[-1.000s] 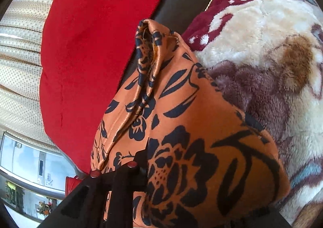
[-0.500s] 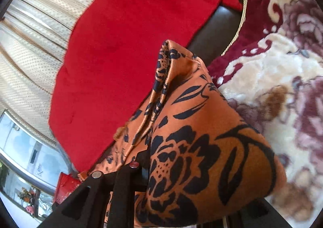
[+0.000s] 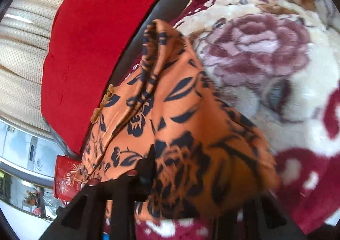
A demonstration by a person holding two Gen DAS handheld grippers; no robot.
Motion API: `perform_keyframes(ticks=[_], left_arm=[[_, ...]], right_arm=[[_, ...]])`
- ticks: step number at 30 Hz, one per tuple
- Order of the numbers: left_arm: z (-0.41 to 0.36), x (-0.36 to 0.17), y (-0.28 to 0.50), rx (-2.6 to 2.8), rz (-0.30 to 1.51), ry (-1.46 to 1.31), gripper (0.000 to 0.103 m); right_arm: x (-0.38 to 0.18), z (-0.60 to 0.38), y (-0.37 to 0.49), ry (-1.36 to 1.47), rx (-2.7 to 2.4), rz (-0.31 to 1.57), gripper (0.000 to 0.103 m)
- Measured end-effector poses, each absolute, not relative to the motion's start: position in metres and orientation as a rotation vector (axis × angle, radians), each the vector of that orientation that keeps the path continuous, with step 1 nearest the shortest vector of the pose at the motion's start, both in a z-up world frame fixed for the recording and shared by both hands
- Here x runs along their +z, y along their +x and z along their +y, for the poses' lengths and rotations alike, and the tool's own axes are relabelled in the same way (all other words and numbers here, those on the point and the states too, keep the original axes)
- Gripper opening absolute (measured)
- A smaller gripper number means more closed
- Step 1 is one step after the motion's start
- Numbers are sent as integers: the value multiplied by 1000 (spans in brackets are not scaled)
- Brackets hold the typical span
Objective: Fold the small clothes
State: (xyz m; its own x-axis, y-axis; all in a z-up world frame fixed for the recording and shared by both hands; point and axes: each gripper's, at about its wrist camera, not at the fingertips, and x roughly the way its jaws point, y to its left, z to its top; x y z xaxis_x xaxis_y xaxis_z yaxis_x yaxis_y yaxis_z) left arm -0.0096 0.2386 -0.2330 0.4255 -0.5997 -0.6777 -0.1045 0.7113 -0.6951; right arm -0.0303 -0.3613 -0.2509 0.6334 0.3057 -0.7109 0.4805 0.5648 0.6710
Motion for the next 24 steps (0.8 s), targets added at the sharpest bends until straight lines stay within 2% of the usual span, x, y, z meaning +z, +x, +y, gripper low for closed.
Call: perform_keyframes(ticks=[1,5,8,9,12,15,20,22,24], left_arm=[[244,-219,-17,-337,1072,-697,36],[240,-172,-12,-356,961,-524,37],[201,-157,11,-435,940,-391,39],[187,-162,26,-449,956,-347,39],[147,-205,60,-467,1123,-248,39],[133,-231,79,-470,1229,-252,38],[127,-211,125,-516,1202,-288,39],[128,-202,146,-527,1112,-328,39],[134,-193,157,-490,995,-366,39]], right_arm=[[-245,-362,-36,991,-129,913,54],[-220,-358,-66,933,-102,884,56],[-193,-348,-82,818,-99,868,47],[-183,-344,-84,779,-94,854,39],[-164,-331,-72,706,-50,822,38],[-170,-318,-31,644,-12,885,37],[-230,-308,61,562,5,1097,34],[-228,-312,90,537,-14,1025,32],[-216,-324,103,572,-51,846,32]])
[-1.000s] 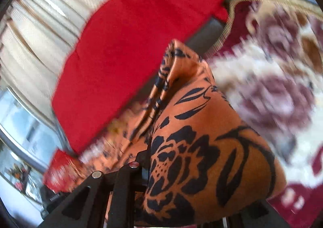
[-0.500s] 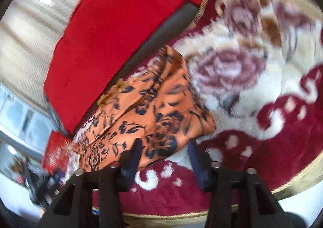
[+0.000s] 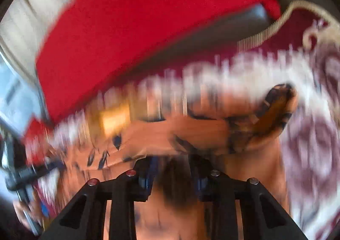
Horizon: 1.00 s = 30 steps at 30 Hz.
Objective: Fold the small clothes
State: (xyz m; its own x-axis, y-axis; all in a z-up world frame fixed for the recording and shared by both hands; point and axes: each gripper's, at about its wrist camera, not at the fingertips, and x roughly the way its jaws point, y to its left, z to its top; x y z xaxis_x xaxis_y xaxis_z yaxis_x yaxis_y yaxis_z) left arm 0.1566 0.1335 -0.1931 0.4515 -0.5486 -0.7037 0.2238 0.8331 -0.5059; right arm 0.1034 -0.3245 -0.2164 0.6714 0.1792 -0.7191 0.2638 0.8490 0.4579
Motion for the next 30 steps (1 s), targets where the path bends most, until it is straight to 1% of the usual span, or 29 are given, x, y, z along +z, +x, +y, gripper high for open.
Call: perform_keyframes(ticks=[1,2,3,4,6,10,12,14,15,16,18,19,20,23,25,26,28,30], left_arm=[[144,-188,153,-444,902,-389,39],[150,-186,150,-418,875,-397,40],[157,-188,148,-392,880,-418,42],[161,-191,146,-386,911,-436,45],[169,-196,134,-407,957,-451,45],[152,-202,107,-417,978,-331,45],[140,-205,95,-399,1006,-239,45],[136,-216,89,-341,1060,-169,46],[136,-224,90,-316,1084,-176,46],[138,-223,87,-308,1079,-196,46],[136,-214,79,-316,1051,-201,46],[134,-210,76,-329,1032,-203,47],[131,-209,73,-341,1021,-207,51],[119,-220,72,-338,1062,-164,56],[115,-225,73,-329,1066,-132,58],[115,-223,72,-333,1062,-129,58],[120,-218,72,-344,1054,-160,58],[133,-216,75,-329,1040,-203,58]], right_arm=[[-212,-334,103,604,-87,739,32],[-211,-341,101,624,-122,698,32],[-212,-347,100,655,-143,693,35],[-213,-352,98,699,-138,714,35],[-207,-346,91,676,-105,729,35],[-199,-330,61,608,-50,773,35],[-209,-323,59,584,-67,830,35],[-230,-320,66,526,-114,949,32],[-234,-320,68,524,-118,952,32],[-228,-318,67,524,-117,927,36],[-213,-313,65,553,-61,866,36],[-207,-309,67,565,-41,836,36],[-205,-305,70,565,-35,826,36],[-213,-283,93,546,2,860,36],[-234,-264,118,478,-36,966,36],[-237,-259,122,449,-58,975,36],[-230,-251,128,422,-75,952,36],[-220,-247,131,479,-15,905,36]])
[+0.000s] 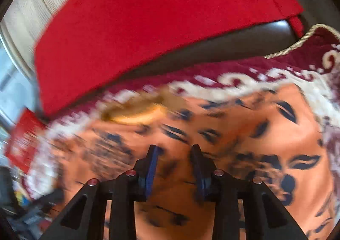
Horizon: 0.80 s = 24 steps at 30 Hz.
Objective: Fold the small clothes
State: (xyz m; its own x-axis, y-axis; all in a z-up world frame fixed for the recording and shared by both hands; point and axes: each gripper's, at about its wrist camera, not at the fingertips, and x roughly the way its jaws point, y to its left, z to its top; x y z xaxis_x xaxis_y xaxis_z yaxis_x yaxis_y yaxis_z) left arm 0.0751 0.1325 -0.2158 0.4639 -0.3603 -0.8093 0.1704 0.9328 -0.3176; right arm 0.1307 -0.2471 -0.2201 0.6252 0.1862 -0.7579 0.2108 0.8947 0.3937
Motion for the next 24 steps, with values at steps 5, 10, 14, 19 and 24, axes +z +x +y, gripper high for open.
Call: perform_keyframes(ticks=[5,10,14,19,24], left_arm=[[162,-220,80,-201,1043,-191,59],[184,-239,80,-205,1102,-243,65],[195,-231,75,-214,1072,-257,65],[190,-220,66,-217,1050,-202,65],[182,-235,67,-238,1116,-168,65]], right_arm=[[-212,-198,151,483,188,906,36],[-244,-147,187,398,185,993,36],[-226,-141,189,454,196,896,36],[-223,-86,191,417,393,919,36],[-256,-58,240,446,316,1035,34]])
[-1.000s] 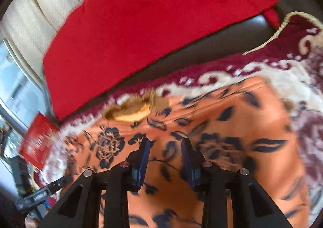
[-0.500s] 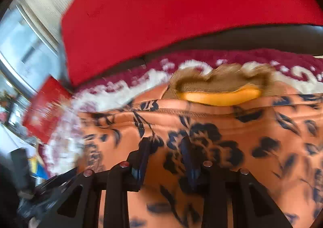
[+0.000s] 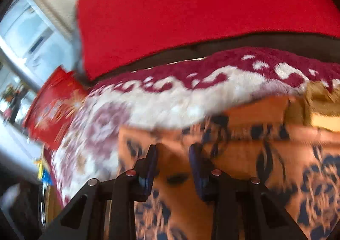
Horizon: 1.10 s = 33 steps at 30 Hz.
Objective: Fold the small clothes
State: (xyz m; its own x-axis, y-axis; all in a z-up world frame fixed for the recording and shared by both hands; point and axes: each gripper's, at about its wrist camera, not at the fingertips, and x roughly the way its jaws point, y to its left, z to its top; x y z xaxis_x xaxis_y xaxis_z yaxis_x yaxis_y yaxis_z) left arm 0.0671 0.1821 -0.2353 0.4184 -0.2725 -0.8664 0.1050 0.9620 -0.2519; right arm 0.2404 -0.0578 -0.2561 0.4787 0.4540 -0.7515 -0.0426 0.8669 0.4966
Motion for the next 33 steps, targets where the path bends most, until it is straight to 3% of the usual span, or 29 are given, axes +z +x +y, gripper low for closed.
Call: perform_keyframes(ticks=[7,10,11,16,19,23,24,25,26,33], left_arm=[[172,-203,60,-299,982,-170,66],[154,-195,58,-344,950,-148,74],[148,-195,59,-338,949,-137,79],[128,-230,80,-234,1098,-64,81],[128,-224,80,-216,1069,-96,81],[126,-200,69,-282,975,-129,81],[123,-196,67,-306,956,-138,81],[119,-191,64,-330,937,-144,81],[117,-189,63,-341,927,-145,83],[91,-207,77,-327,1035,-80,88]], right_arm=[[-222,-104,206,511,276,928,34],[-208,-147,161,555,236,894,35],[-206,-162,148,570,221,892,35],[-218,-259,67,602,-10,925,35],[-231,-305,34,653,-134,984,35],[-210,-348,-23,772,-92,879,36],[-206,-353,-38,792,-91,853,43],[-203,-360,-54,826,-83,827,68],[-202,-363,-67,861,-75,802,77],[-238,-362,-118,1066,-70,783,79]])
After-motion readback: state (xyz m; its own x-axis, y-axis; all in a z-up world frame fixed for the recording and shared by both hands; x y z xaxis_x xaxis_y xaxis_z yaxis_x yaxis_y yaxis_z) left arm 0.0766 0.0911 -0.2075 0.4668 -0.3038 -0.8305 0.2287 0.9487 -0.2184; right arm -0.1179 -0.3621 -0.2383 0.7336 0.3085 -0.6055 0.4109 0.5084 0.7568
